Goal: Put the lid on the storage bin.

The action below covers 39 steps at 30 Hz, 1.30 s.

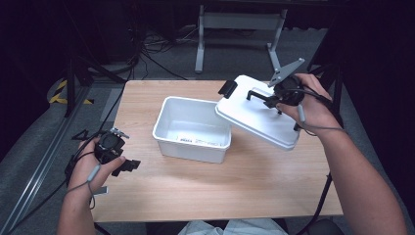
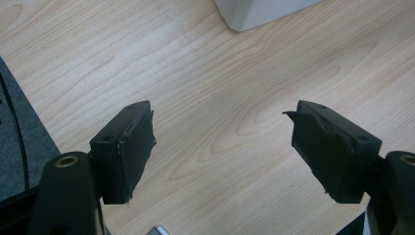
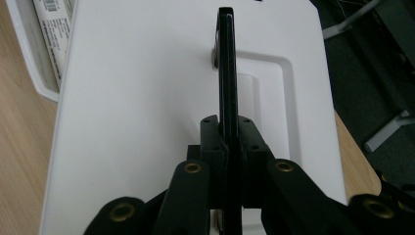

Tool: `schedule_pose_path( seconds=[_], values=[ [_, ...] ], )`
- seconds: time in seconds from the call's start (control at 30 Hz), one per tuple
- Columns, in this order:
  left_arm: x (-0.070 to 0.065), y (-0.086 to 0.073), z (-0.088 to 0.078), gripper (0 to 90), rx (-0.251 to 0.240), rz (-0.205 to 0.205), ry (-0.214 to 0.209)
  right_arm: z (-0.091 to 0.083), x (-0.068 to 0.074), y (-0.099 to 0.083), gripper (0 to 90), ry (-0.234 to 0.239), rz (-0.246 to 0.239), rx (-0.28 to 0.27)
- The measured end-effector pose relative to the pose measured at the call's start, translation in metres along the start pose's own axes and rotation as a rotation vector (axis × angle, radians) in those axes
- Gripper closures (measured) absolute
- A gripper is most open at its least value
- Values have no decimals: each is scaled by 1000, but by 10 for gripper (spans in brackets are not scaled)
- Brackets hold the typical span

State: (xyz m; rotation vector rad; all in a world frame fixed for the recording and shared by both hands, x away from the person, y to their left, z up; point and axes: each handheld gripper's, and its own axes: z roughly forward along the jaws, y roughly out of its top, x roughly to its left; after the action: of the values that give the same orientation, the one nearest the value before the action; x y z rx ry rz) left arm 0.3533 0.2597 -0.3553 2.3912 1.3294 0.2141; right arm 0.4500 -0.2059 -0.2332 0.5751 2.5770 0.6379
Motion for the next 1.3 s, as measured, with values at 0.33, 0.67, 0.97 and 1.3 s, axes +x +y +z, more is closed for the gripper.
schedule_pose_path(
  seconds=[0.33,0.67,0.97,1.3],
  values=[
    [-1,4,0,244,0,15,-1,7,11,31,848,8,-61,-11],
    [1,7,1,243,-2,14,-1,18,24,58,848,45,-104,-33],
    [1,8,-3,243,-12,22,-3,28,39,86,848,67,-160,-39],
    [3,7,-3,243,-15,15,-6,47,52,107,848,96,-209,-49]
  ],
)
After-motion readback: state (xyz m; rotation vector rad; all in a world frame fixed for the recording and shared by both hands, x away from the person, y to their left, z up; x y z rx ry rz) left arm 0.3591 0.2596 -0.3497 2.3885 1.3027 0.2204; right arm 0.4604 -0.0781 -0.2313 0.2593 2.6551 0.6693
